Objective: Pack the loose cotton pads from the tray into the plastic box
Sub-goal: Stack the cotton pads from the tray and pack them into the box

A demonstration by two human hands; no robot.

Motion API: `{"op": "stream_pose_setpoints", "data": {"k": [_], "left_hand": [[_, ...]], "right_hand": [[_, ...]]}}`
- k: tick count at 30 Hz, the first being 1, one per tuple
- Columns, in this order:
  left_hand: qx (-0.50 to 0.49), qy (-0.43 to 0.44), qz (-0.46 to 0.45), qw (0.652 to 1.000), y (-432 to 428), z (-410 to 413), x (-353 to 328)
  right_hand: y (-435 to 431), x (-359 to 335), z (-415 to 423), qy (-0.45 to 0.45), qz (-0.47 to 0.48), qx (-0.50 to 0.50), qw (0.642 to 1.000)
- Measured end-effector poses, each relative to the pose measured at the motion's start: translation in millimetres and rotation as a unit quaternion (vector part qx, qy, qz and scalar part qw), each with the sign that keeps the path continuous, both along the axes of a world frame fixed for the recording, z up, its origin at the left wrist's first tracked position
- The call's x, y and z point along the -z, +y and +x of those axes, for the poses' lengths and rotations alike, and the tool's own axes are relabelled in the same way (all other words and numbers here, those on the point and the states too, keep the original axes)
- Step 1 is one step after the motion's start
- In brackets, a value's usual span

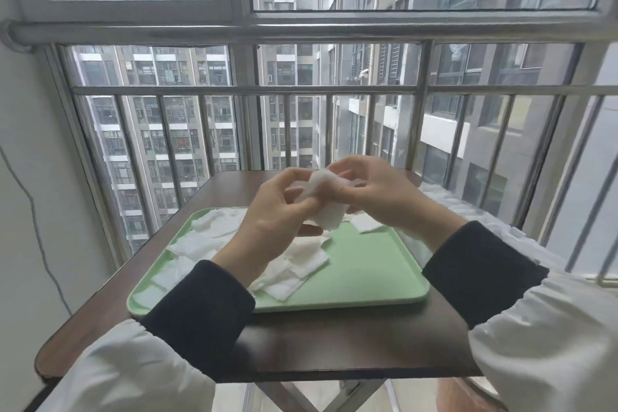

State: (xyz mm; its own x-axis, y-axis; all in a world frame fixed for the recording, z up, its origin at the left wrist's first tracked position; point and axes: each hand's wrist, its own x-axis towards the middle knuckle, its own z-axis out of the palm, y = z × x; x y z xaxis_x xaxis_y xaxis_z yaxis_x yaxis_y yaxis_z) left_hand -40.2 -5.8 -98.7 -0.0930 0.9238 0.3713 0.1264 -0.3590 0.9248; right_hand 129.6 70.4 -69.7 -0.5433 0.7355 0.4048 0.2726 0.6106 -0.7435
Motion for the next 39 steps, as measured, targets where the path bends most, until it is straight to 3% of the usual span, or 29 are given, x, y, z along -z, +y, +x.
{"op": "stream_pose_setpoints", "data": {"k": [6,11,17,21,26,33,39], "left_hand": [[0.018,0.051,0.001,0.999,9,35,-14],[0.024,0.051,-0.034,0.998,36,68,-16],[-0.034,0.298,-0.075,0.951,86,93,-1],[-0.046,0.363,-0.073,0.928,102,98,7],[-0.039,0.376,-0.073,0.923,107,96,10],[-0.041,0.362,-0.085,0.927,105,96,16],[-0.043,0.357,-0.086,0.929,104,97,19]], "right_hand": [[2,-42,58,-0.158,-0.021,-0.041,0.986],[22,-65,109,-0.21,-0.026,0.035,0.977],[69,-66,124,-0.2,-0.048,0.107,0.973],[100,-53,108,-0.24,-0.033,0.111,0.964],[128,-44,89,-0.342,0.027,0.129,0.93],[141,-44,69,-0.515,0.092,0.132,0.842],[145,-31,53,-0.54,0.159,0.112,0.819]]}}
